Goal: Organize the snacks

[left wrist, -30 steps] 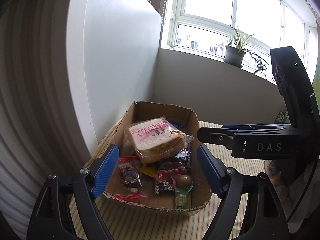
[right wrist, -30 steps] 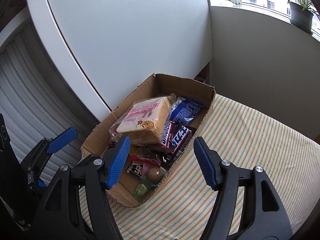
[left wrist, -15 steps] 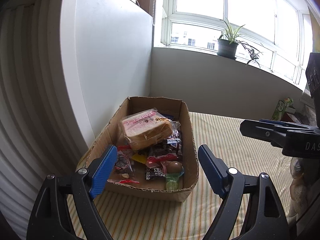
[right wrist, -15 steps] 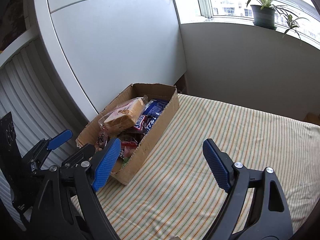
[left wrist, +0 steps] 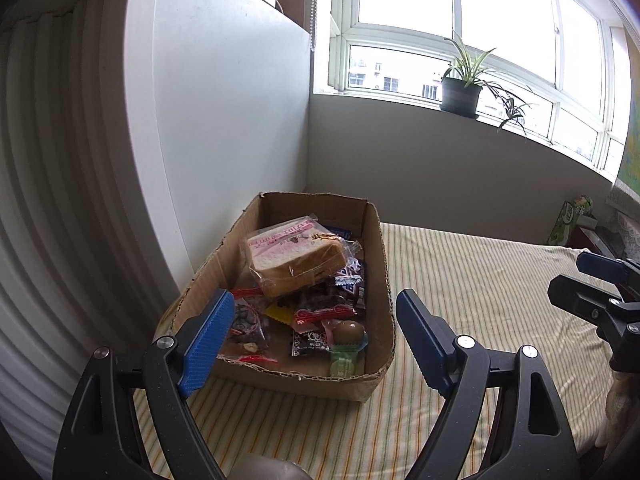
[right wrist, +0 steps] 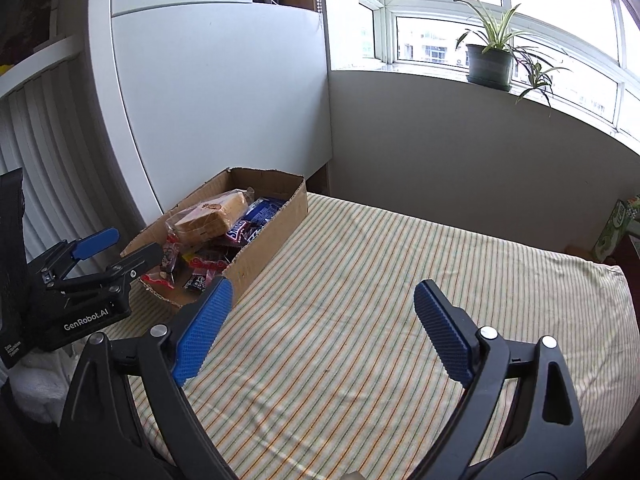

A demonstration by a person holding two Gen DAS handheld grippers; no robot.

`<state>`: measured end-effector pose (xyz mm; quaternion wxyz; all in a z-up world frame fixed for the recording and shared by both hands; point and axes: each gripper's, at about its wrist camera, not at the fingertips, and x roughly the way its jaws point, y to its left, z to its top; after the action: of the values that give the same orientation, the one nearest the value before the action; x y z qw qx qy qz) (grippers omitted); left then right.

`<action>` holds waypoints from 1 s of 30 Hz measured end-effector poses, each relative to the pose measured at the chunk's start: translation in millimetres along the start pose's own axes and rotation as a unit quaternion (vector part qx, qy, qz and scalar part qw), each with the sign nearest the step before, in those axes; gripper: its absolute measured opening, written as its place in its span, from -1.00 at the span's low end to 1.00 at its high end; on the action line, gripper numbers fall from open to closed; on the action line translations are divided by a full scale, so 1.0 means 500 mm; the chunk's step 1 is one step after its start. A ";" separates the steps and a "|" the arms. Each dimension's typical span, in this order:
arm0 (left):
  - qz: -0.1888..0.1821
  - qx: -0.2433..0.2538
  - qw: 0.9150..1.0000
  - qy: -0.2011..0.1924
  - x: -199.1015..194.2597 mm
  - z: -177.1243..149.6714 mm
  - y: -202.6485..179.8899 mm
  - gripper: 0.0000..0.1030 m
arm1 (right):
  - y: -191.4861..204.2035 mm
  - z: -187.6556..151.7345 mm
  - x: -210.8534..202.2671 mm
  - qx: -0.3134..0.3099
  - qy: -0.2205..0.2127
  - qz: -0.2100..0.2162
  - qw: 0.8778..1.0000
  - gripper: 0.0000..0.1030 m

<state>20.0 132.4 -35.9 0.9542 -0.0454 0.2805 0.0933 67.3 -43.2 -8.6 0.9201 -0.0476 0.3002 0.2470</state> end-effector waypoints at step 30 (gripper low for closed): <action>0.009 -0.012 1.000 -0.003 -0.003 0.000 -0.001 0.61 | 0.004 -0.029 -0.002 -0.012 -0.002 -0.032 0.999 0.91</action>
<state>18.8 131.8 -34.9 0.9536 -0.0540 0.2767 0.1057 57.9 -45.2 -19.6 0.9273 -0.0681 0.2940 0.2216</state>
